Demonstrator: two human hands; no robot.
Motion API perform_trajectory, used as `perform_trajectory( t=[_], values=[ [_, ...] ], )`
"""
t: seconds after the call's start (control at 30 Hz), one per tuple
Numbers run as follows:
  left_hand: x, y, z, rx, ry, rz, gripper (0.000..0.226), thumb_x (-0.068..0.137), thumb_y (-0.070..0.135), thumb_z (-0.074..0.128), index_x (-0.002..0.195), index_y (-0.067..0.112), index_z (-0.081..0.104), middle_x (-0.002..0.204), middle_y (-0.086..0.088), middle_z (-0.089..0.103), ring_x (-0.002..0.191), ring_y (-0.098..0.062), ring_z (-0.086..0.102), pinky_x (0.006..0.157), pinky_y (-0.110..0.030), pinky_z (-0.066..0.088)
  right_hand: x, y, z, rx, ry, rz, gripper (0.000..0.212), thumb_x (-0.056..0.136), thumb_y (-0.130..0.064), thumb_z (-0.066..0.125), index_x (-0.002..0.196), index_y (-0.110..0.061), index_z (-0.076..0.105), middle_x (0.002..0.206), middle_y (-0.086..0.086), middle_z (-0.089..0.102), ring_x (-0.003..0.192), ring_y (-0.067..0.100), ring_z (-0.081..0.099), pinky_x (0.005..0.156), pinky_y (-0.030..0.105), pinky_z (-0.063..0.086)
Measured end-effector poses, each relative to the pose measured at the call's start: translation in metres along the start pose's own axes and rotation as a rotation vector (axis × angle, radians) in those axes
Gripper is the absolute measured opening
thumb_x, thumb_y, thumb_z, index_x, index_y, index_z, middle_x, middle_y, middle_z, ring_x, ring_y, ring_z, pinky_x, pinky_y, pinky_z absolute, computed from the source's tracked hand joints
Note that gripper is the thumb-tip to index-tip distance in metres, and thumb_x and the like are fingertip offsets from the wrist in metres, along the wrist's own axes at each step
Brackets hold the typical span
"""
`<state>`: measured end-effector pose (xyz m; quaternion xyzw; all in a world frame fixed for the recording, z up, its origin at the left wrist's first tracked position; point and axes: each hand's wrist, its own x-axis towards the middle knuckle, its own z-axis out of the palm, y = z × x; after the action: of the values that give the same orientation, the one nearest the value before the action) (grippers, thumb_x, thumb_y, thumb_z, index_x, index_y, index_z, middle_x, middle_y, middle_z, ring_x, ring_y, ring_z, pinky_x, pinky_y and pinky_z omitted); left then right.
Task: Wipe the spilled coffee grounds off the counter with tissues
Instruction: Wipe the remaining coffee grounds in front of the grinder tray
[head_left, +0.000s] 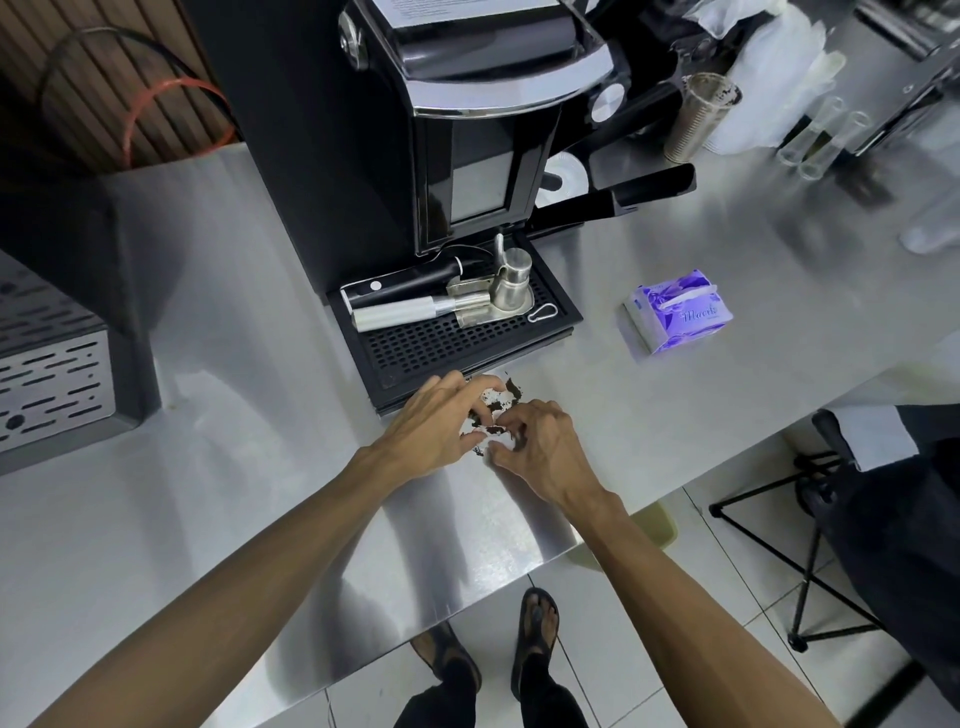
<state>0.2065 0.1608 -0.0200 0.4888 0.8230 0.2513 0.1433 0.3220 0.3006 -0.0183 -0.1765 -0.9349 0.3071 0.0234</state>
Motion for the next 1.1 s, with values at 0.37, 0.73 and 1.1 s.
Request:
perform_trajectory(
  t=[0.37,0.73,1.1],
  values=[
    [-0.001,0.003,0.004,-0.044,0.018,-0.011,0.052,0.085,0.018,0.069,0.125,0.03,0.038,0.099,0.02,0.065,0.102,-0.005,0.043,0.094,-0.027,0.035,0.003,0.001,0.003,0.024,-0.002,-0.02,0.026,0.071,-0.035,0.069,0.089,-0.016,0.069,0.07,-0.008,0.051,0.076,0.014,0.044,0.067,0.028,0.044],
    [0.014,0.036,0.002,-0.108,0.053,-0.071,0.042,0.086,0.02,0.068,0.113,0.035,0.04,0.102,0.021,0.06,0.099,-0.004,0.045,0.089,-0.032,0.043,0.004,0.023,-0.027,0.036,0.078,-0.074,0.021,0.07,-0.024,0.074,0.087,-0.012,0.071,0.075,0.002,0.064,0.079,0.018,0.05,0.069,0.025,0.042],
    [0.068,0.149,0.041,-0.139,0.043,0.018,0.038,0.087,0.021,0.067,0.111,0.032,0.041,0.104,0.018,0.056,0.101,-0.011,0.051,0.082,-0.031,0.045,-0.039,0.112,-0.117,0.007,0.163,-0.075,0.021,0.071,-0.023,0.077,0.089,-0.013,0.072,0.082,-0.001,0.068,0.078,0.01,0.046,0.07,0.02,0.035]
  ],
)
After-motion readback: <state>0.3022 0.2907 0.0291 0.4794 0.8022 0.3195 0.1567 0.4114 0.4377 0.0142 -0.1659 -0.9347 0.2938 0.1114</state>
